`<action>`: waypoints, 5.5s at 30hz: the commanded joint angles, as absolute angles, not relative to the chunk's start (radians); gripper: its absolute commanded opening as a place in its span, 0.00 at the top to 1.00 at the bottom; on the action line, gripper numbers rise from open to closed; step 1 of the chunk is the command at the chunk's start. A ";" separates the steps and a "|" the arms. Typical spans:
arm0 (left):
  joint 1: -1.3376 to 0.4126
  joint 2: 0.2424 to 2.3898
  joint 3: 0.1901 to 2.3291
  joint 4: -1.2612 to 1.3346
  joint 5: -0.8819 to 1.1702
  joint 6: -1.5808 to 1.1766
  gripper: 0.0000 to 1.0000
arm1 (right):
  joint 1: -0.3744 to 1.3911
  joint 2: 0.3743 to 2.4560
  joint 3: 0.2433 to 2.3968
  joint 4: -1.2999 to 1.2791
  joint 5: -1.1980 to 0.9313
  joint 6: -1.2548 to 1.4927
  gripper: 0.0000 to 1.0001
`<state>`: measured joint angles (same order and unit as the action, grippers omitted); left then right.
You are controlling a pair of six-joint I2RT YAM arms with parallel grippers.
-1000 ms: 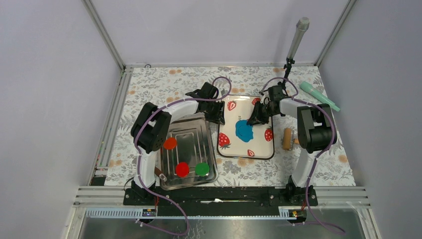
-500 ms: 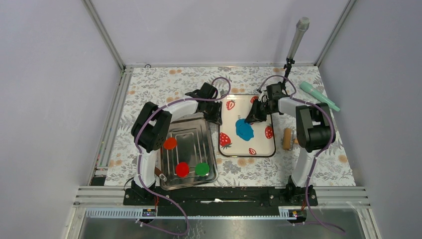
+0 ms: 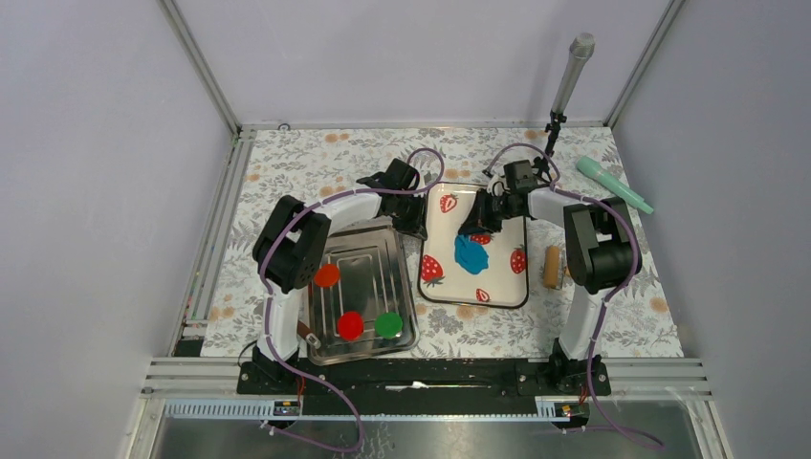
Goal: Roll out the dumpling wrappers from the dough
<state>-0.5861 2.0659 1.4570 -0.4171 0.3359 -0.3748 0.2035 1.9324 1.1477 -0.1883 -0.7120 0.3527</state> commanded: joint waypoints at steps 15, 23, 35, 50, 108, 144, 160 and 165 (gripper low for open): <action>-0.573 2.088 1.534 -0.369 0.322 -0.373 0.86 | 0.341 1.662 1.026 -0.310 -0.799 0.258 0.87; -0.553 2.070 1.561 -0.380 0.308 -0.332 0.85 | 0.354 1.519 1.006 -0.413 -0.783 0.189 0.87; -0.551 2.009 1.525 -0.384 0.321 -0.296 0.84 | 0.139 1.306 0.997 -0.670 -0.773 0.123 0.87; -0.544 1.982 1.509 -0.379 0.330 -0.304 0.83 | -0.018 1.411 1.292 -0.721 -0.750 0.075 0.87; -0.560 2.287 1.758 0.269 0.807 -0.834 0.36 | 0.122 1.875 1.560 -0.687 -0.746 -0.163 0.11; -0.626 2.380 1.819 -0.041 0.472 -0.819 0.33 | 0.121 1.867 1.621 -0.740 -0.783 -0.156 0.10; -0.619 2.332 1.838 -0.032 0.494 -0.736 0.33 | 0.120 1.841 1.656 -0.744 -0.659 -0.175 0.10; -0.599 2.244 1.815 0.053 0.610 -0.730 0.33 | 0.119 1.775 1.631 -0.780 -0.611 -0.230 0.12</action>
<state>-0.6159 2.3741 1.8111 -0.0494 0.5152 -0.7589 0.1158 1.8866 1.6222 -0.7372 -0.6552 -0.1738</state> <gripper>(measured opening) 0.672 0.893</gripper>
